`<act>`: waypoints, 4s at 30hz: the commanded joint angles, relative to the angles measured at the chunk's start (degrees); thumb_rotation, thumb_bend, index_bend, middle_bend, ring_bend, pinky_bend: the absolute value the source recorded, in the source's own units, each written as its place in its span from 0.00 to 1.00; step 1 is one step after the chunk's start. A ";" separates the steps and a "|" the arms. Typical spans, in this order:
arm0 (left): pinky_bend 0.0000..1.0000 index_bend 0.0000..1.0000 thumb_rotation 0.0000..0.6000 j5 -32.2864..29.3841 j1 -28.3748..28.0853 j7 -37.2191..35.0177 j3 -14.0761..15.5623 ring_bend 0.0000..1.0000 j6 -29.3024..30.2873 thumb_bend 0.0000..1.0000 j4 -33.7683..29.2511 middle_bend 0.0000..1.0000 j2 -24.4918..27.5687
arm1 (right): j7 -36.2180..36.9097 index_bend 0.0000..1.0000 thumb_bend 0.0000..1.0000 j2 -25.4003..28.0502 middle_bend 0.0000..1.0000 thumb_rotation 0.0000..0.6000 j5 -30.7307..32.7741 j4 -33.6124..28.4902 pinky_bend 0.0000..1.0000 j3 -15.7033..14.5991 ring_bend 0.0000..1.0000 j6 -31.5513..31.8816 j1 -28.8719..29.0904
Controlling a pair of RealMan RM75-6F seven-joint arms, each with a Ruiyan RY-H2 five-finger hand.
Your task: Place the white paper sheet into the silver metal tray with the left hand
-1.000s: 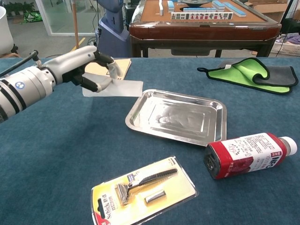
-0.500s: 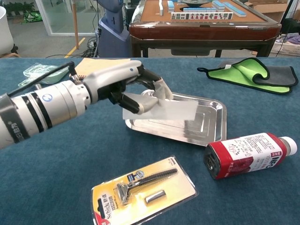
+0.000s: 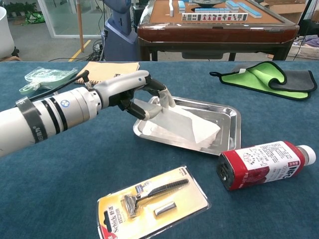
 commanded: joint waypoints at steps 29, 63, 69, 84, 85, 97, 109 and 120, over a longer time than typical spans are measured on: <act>0.13 0.47 1.00 5.01 -2.16 11.29 4.28 0.20 3.73 0.47 14.60 0.30 -1.69 | -0.61 0.20 0.05 -0.09 0.20 1.00 -0.07 -0.47 0.14 0.40 0.12 0.30 0.08; 0.11 0.44 1.00 4.43 -7.27 10.38 3.06 0.19 4.08 0.40 27.51 0.28 -9.90 | -1.12 0.20 0.05 0.03 0.20 1.00 0.02 -0.94 0.14 0.41 0.12 1.19 -0.61; 0.11 0.36 1.00 3.15 -5.89 13.41 2.71 0.20 4.99 0.38 24.75 0.28 -8.16 | -0.95 0.20 0.05 0.01 0.20 1.00 0.02 -0.80 0.14 0.46 0.12 0.91 -0.44; 0.92 0.35 0.65 0.94 -4.56 19.24 5.13 0.88 -3.17 0.39 -1.64 0.95 7.47 | -0.43 0.20 0.05 -0.52 0.20 1.00 -0.24 -0.21 0.14 0.57 0.12 -0.15 0.44; 0.96 0.33 0.54 0.93 -4.77 19.25 5.40 0.92 -4.06 0.40 -2.76 0.98 8.17 | -0.45 0.20 0.05 -0.52 0.20 1.00 -0.24 -0.22 0.14 0.57 0.12 -0.20 0.49; 1.00 0.23 0.15 -1.67 -7.41 19.75 6.21 1.00 -13.30 0.47 -11.76 1.00 13.37 | -0.20 0.20 0.05 -0.84 0.20 1.00 0.28 0.16 0.14 0.62 0.12 -0.73 0.72; 1.00 0.23 0.14 -4.16 -8.53 24.32 6.59 1.00 -16.65 0.47 -13.40 1.00 12.45 | 0.30 0.20 0.05 -1.05 0.20 1.00 0.70 0.72 0.14 0.55 0.12 -0.60 0.48; 1.00 0.21 0.14 -8.14 -8.91 28.77 6.04 1.00 -18.13 0.46 -11.48 1.00 10.83 | 0.70 0.20 0.05 -1.04 0.20 1.00 0.72 0.98 0.14 0.47 0.12 -0.05 0.08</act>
